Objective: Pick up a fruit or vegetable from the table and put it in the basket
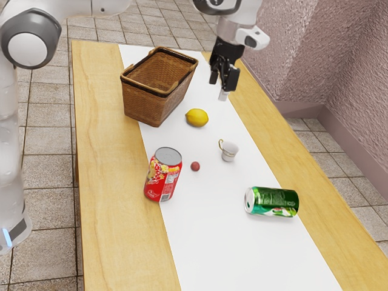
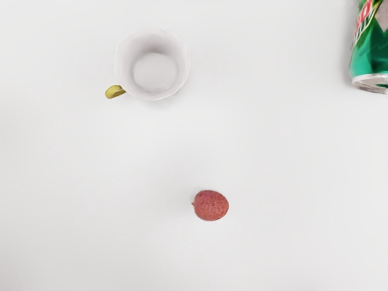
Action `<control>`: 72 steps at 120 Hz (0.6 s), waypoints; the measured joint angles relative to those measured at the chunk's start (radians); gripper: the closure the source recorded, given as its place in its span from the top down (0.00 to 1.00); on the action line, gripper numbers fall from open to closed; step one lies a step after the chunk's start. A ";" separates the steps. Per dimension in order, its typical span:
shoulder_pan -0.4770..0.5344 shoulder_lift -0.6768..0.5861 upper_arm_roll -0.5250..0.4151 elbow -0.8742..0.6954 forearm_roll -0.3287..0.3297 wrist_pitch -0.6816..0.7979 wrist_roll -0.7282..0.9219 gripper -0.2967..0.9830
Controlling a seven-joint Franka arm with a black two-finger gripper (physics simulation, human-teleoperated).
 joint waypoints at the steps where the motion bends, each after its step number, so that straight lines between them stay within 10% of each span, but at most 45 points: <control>1: 0.000 0.000 0.000 0.000 0.000 0.003 0.000 0.77; 72: 0.058 0.136 0.003 0.077 0.075 0.187 0.321 0.77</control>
